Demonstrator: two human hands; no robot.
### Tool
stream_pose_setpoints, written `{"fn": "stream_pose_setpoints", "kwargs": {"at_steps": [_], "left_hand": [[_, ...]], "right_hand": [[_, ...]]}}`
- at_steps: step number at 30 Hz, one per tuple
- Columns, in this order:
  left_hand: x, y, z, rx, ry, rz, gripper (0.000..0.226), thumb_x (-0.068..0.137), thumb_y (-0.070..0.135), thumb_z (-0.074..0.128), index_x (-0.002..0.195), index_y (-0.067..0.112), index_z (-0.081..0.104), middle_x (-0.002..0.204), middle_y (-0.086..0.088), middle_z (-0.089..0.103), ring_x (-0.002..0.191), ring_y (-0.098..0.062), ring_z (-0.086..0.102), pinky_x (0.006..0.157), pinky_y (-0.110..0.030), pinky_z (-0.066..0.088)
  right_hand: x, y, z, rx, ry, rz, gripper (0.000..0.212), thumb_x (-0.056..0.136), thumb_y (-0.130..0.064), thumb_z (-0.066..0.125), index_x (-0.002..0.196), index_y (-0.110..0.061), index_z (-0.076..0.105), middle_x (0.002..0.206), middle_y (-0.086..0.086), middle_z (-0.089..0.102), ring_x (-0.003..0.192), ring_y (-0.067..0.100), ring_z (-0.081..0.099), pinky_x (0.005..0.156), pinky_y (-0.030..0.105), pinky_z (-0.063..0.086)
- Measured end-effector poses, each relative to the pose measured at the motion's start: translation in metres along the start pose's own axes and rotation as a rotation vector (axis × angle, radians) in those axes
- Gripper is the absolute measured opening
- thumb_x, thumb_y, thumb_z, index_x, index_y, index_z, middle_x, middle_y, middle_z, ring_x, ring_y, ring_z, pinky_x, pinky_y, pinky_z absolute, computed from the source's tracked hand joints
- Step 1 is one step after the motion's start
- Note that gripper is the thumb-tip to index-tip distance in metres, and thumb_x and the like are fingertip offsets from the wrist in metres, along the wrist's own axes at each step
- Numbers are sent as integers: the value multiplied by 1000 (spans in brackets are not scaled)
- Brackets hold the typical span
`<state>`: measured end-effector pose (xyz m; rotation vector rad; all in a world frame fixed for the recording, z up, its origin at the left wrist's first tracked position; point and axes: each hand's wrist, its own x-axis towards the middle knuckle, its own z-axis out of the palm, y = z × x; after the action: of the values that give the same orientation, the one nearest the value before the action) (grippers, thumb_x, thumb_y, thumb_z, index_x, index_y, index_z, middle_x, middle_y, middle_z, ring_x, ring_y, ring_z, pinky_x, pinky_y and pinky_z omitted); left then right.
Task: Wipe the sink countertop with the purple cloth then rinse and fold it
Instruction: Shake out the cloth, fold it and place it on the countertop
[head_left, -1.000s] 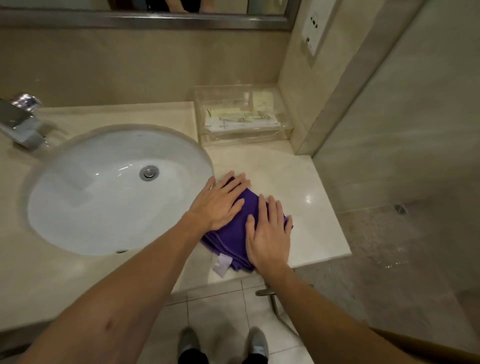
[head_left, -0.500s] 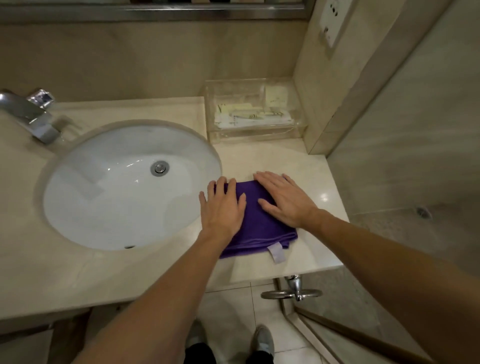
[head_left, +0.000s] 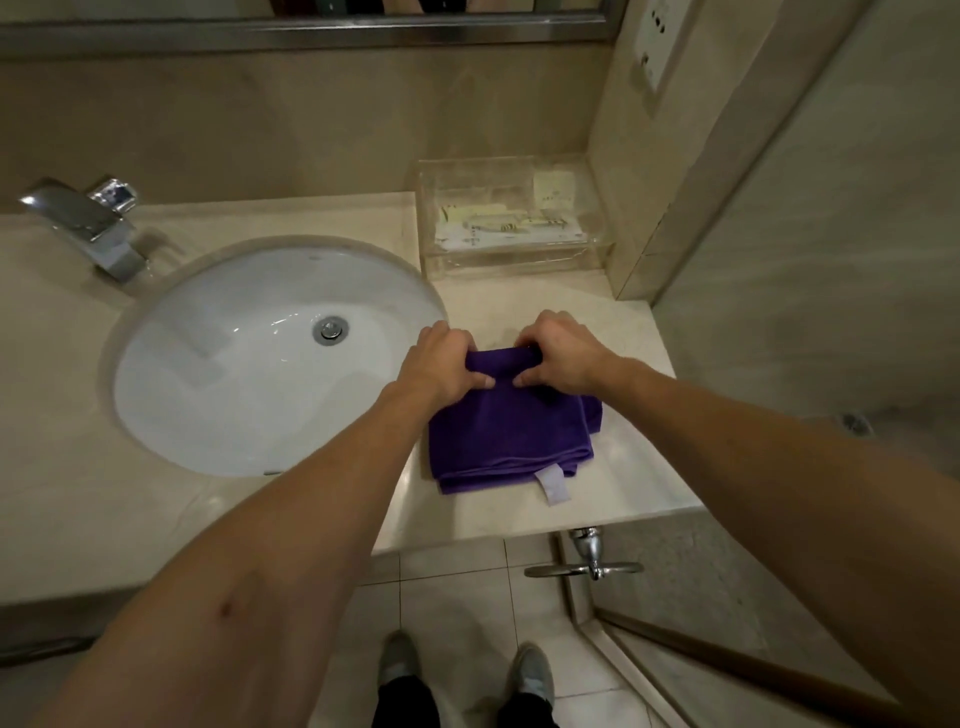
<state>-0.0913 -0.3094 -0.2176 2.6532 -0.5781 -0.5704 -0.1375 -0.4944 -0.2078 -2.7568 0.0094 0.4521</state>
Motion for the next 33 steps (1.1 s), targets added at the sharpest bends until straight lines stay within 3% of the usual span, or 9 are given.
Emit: {"fn": "stream_pose_setpoints", "kwargs": {"at_steps": [3,8,11,18,21,23,25,28,33], "left_hand": [[-13,2,-6,-97,7,25,28,82,33,81,97,21,61,101,-3,62,93,-24,59,77,-36,49],[-53,9,-14,-48,31,67,19,88,27,75,104,25,65,100,0,68,90,-21,63,76,-36,53],[-82,15,-12,8,62,117,15,91,25,70,106,24,66,99,3,67,92,-19,62,73,-31,47],[-129,5,27,66,160,238,24,96,35,57,109,20,71,115,4,68,107,-16,59,86,-31,49],[-119,7,28,14,294,201,25,97,29,50,102,18,71,104,3,72,94,-18,62,82,-33,49],[-101,14,27,7,399,163,28,98,25,47,111,16,70,113,1,72,104,-21,62,91,-37,47],[-81,20,28,10,379,92,35,102,26,42,127,15,63,133,-1,63,123,-22,54,103,-40,41],[-67,24,48,99,242,38,45,107,34,27,143,18,49,157,-1,40,146,-20,32,118,-47,24],[-69,13,83,222,299,25,63,101,42,8,139,22,54,153,0,46,143,-24,37,115,-50,30]], "right_hand": [[-10,-8,-9,29,28,-3,24,88,-30,77,107,-17,69,110,0,54,102,20,54,88,37,51],[-50,-22,-9,-127,74,-32,17,95,-32,68,107,-22,62,106,-2,61,97,21,59,77,34,47],[-80,-30,-2,-183,158,-63,19,95,-30,65,111,-21,61,108,0,59,98,22,58,79,33,44],[-132,-29,46,-178,198,-81,36,89,-37,63,120,-19,61,120,2,58,111,22,52,92,36,46],[-131,-27,46,-78,288,-39,32,90,-40,54,110,-19,67,109,0,64,101,20,58,91,37,46],[-115,-26,39,7,402,54,29,95,-39,49,106,-19,67,107,-1,66,99,20,59,93,39,44],[-89,-27,38,84,442,144,36,101,-39,44,117,-18,68,124,1,66,114,21,56,102,41,40],[-65,-28,61,126,307,213,47,107,-41,32,142,-23,56,157,3,43,145,23,36,120,48,23],[-63,-21,96,61,382,171,60,103,-46,16,148,-28,50,162,-2,39,152,18,27,124,50,18]]}}
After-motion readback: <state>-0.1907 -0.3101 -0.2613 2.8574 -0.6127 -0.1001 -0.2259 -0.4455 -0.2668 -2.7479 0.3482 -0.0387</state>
